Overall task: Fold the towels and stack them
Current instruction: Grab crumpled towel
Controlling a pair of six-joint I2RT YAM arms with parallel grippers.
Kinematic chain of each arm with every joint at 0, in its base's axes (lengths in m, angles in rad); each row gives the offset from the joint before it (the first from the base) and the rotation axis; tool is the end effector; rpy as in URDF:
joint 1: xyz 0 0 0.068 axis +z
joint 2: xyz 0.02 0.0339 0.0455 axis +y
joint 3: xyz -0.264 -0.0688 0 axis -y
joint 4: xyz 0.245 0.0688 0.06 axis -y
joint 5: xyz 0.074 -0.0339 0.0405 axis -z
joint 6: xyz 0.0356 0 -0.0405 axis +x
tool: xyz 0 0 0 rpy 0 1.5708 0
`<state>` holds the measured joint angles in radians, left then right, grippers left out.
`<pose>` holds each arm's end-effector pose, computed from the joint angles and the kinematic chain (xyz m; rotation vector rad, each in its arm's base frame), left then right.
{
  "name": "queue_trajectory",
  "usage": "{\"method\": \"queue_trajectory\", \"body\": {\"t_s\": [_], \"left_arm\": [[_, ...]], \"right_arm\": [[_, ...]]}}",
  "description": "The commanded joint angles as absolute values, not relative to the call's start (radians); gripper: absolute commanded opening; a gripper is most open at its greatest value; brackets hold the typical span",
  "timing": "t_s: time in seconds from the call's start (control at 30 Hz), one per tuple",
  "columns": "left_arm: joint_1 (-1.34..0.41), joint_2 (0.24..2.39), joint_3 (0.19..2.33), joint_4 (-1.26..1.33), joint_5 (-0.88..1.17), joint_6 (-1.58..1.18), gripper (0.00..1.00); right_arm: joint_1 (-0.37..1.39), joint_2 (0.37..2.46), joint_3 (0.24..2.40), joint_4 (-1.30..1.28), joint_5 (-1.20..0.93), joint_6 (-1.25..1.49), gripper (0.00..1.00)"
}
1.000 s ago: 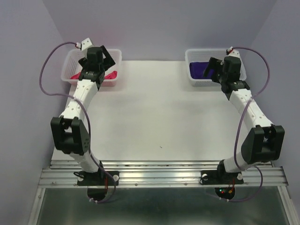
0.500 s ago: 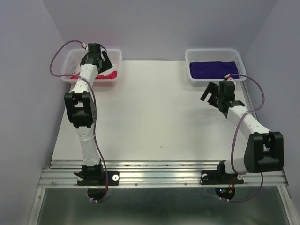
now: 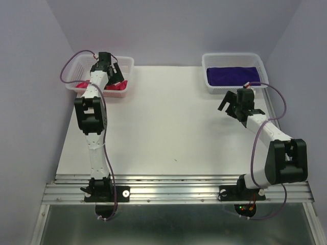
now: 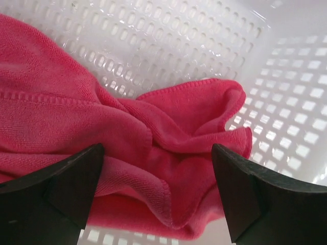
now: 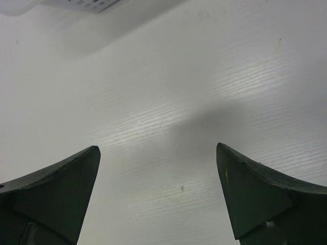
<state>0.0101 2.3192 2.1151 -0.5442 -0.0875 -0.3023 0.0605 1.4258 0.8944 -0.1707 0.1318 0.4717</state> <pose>0.5319 0.0085 0.2416 -0.4039 2.2805 -0.0467 0.3066 0.0139 0.2317 0.5310 2.2060 0.1323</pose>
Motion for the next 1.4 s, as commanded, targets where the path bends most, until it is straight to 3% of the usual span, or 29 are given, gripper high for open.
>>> {"method": "queue_trajectory", "body": {"t_s": [0.0,0.33,0.47,0.57,0.6,0.63,0.67,0.93,1.37], "left_arm": [[0.018,2.358,2.199,-0.584,-0.080,-0.276,0.99],[0.020,2.470,2.281,-0.568,-0.097,-0.282,0.98],[0.020,2.506,2.278,-0.569,-0.100,-0.288,0.82],[0.020,2.533,2.279,-0.566,-0.104,-0.290,0.58],[0.020,2.537,2.284,-0.568,-0.095,-0.288,0.28],[0.020,2.543,2.289,-0.571,-0.071,-0.285,0.08],[0.018,2.543,2.289,-0.568,-0.058,-0.285,0.00],[0.020,2.378,2.191,-0.421,-0.038,-0.278,0.00],[0.020,1.927,1.991,-0.193,0.066,-0.307,0.00]], "right_arm": [[0.066,1.439,0.893,-0.124,0.152,0.483,1.00],[0.066,1.462,0.897,-0.118,0.163,0.488,1.00],[0.064,1.459,0.899,-0.120,0.169,0.485,1.00],[0.064,1.454,0.899,-0.120,0.175,0.485,1.00],[0.064,1.454,0.897,-0.118,0.175,0.485,1.00],[0.064,1.453,0.894,-0.117,0.173,0.486,1.00],[0.064,1.451,0.890,-0.109,0.170,0.485,1.00],[0.066,1.450,0.882,-0.100,0.156,0.488,1.00],[0.066,1.397,0.851,-0.071,0.149,0.489,1.00]]}}
